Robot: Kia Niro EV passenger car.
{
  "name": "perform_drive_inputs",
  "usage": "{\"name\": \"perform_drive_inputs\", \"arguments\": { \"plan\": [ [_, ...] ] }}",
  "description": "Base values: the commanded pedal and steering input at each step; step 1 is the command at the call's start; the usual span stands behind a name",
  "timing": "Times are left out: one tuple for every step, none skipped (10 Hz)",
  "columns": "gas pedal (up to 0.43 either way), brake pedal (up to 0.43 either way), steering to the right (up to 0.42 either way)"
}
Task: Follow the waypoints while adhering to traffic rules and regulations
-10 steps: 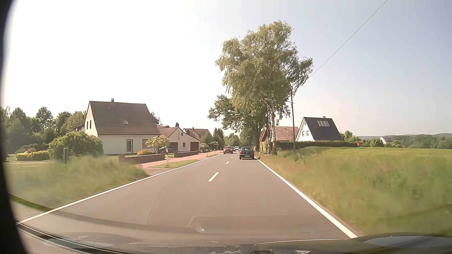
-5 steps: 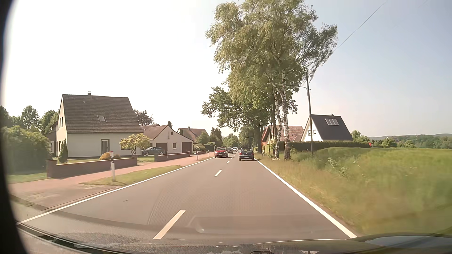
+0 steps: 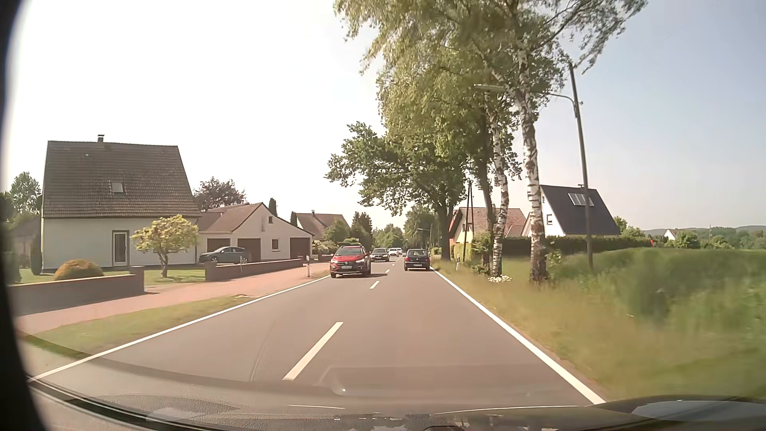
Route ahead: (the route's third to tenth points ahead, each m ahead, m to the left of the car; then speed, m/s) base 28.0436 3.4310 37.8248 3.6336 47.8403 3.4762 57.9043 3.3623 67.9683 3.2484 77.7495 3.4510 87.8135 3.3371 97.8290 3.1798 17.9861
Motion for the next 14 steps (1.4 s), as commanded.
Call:
{"name": "perform_drive_inputs", "arguments": {
  "plan": [
    [0.138,0.0,0.0],
    [0.138,0.0,0.0],
    [0.138,0.0,0.0],
    [0.138,0.0,0.0],
    [0.138,0.0,-0.001],
    [0.15,0.0,0.0],
    [0.15,0.0,0.0],
    [0.15,0.0,0.0],
    [0.157,0.0,0.0],
    [0.157,0.0,0.0],
    [0.169,0.0,0.0],
    [0.169,0.0,0.0],
    [0.169,0.0,0.0],
    [0.169,0.0,0.0]
  ]
}}
